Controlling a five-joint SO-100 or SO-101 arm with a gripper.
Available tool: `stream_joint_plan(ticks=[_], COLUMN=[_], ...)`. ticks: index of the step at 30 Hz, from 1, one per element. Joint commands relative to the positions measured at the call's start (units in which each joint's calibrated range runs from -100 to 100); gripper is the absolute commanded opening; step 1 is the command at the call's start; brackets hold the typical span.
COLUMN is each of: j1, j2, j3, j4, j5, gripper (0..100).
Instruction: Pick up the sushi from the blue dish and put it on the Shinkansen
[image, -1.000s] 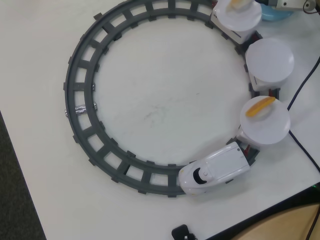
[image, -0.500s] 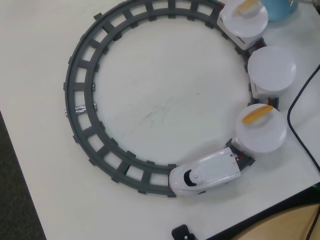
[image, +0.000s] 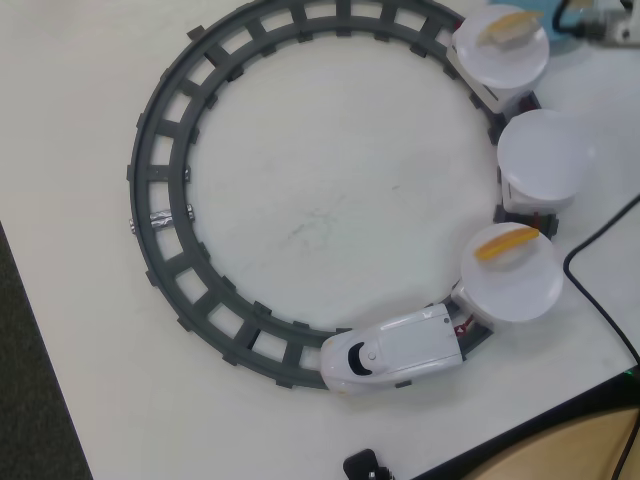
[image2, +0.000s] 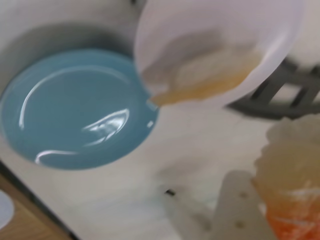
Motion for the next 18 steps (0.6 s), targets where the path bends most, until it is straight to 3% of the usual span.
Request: stream_joint_plan(ticks=[1, 9, 18], j1=[-7.86, -22.73, -28.37], j2=[-14.78, -37.41, -48.10], j3=[12.19, 43.25, 70.00], j4=[0.58, -8.06, -19.53], j5=[-0.15, -0.15, 0.53], gripper=[2, 2, 2])
